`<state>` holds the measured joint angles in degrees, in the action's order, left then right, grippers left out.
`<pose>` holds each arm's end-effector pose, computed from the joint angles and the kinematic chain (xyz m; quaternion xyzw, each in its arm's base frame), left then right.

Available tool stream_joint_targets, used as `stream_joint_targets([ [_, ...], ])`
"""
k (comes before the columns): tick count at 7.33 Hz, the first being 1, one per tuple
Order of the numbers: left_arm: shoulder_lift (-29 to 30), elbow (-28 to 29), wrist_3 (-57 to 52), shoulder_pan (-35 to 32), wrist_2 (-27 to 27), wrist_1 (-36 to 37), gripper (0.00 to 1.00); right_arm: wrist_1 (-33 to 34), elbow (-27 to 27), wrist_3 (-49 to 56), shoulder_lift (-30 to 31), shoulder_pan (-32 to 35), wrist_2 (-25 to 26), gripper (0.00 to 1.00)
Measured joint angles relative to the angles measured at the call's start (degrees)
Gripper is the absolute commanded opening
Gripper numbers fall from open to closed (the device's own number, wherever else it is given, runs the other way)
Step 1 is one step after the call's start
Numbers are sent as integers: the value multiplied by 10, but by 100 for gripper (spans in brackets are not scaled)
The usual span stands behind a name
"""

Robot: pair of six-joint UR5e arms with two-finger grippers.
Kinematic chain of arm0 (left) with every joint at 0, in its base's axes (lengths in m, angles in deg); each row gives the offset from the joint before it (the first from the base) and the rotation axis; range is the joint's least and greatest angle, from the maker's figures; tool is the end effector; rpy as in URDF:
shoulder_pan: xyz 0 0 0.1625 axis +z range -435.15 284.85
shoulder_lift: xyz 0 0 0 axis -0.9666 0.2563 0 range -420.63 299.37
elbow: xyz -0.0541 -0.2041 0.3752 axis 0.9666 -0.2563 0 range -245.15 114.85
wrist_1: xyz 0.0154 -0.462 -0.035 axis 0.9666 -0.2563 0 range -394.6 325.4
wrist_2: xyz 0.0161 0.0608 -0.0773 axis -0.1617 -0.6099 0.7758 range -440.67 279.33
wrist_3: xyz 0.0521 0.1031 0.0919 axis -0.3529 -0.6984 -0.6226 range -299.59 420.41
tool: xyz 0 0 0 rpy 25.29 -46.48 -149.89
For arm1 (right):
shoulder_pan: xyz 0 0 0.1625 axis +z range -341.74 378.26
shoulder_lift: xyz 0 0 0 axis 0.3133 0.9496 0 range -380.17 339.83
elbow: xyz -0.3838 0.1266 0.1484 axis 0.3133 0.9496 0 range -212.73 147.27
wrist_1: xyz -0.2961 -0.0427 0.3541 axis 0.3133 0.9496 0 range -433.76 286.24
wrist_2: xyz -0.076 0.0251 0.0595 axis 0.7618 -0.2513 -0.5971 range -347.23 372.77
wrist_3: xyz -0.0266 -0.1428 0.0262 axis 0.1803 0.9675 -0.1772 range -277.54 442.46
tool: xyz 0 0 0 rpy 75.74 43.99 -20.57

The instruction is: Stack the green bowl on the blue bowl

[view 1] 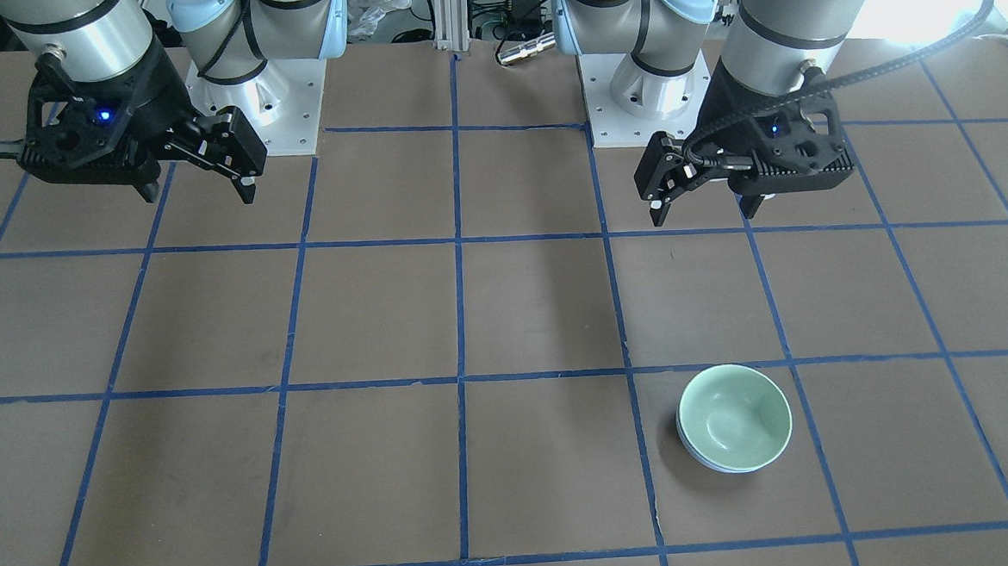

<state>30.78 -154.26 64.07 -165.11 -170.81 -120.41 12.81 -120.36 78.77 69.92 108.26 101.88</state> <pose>-0.1325 -0.5636 0.4480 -0.0323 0.9990 -0.0321 0.0002 0.1356 -0.5402 0.4628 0.0323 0.9994 0.0087 0.0075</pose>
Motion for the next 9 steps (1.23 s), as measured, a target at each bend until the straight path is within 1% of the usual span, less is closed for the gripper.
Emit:
stream_joint_targets([
  [4,-22,-4,3,-2,-1,-7,100,0,0,0,0,0,0,100],
  [9,-25,-8,3,-2,-3,-15,100,0,0,0,0,0,0,100],
])
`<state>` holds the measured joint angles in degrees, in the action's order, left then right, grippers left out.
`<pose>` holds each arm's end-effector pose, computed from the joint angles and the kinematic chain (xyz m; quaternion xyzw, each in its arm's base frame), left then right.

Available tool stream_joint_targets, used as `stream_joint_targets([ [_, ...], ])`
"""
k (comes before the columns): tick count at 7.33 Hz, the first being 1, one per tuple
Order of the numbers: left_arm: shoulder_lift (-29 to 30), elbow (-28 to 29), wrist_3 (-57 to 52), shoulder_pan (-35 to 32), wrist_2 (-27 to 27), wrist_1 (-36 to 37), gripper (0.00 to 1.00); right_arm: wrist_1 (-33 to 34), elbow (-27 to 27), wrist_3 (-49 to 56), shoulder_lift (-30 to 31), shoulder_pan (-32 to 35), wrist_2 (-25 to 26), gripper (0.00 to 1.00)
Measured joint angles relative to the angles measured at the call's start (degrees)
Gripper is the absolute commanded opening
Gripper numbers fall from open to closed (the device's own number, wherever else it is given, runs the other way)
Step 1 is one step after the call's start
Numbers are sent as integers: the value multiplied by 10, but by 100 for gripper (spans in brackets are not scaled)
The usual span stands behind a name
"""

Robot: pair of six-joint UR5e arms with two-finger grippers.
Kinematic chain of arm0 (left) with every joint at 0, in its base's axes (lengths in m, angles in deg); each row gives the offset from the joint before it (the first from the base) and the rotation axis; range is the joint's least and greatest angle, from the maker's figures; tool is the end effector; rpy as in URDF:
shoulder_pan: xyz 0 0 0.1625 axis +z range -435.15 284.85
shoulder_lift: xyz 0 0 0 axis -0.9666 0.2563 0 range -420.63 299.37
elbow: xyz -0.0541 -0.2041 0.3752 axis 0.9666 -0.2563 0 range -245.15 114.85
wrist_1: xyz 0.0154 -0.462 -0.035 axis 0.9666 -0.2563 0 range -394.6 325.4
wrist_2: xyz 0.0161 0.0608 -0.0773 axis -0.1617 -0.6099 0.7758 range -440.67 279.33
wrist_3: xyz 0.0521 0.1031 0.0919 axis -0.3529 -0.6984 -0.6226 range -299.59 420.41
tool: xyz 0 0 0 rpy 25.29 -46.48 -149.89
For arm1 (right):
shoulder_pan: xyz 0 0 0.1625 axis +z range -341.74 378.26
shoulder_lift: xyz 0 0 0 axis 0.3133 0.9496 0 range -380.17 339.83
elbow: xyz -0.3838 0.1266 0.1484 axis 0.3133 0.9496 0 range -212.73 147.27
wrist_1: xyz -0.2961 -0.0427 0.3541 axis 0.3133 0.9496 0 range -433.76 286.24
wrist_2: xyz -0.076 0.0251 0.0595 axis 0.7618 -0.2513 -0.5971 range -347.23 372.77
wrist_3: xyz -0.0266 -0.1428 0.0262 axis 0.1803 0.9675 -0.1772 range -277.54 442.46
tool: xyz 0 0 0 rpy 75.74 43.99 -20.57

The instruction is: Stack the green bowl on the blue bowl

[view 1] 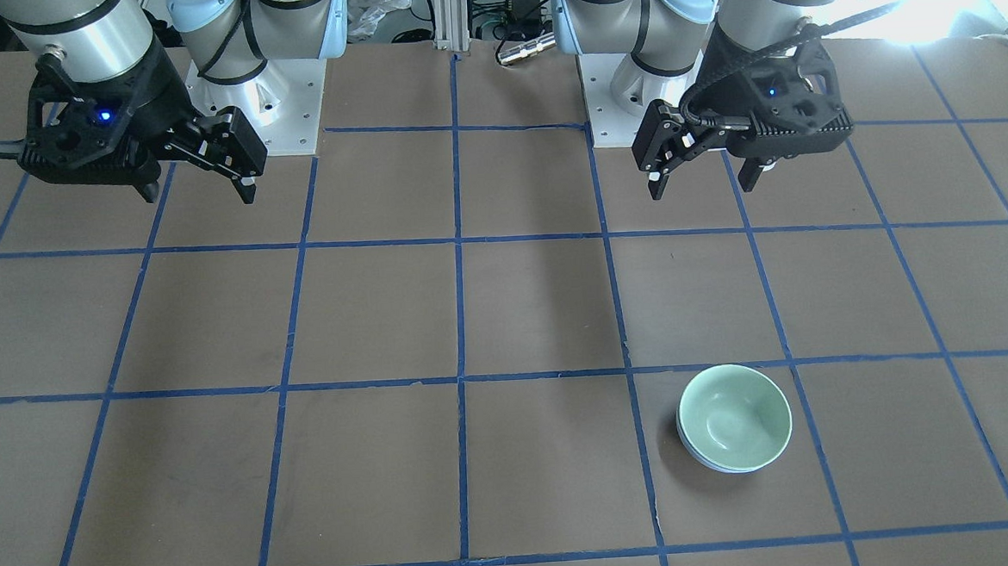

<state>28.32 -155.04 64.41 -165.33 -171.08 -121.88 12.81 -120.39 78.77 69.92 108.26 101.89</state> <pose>-0.1340 -0.5450 0.4615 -0.0334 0.9989 -0.0340 0.0023 0.1356 -0.5401 0.4625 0.0323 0.9994 0.0089 0.0074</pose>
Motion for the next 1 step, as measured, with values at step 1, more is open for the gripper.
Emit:
stream_joint_targets([
  [1,0,0,0,0,0,-1,100,0,0,0,0,0,0,100],
])
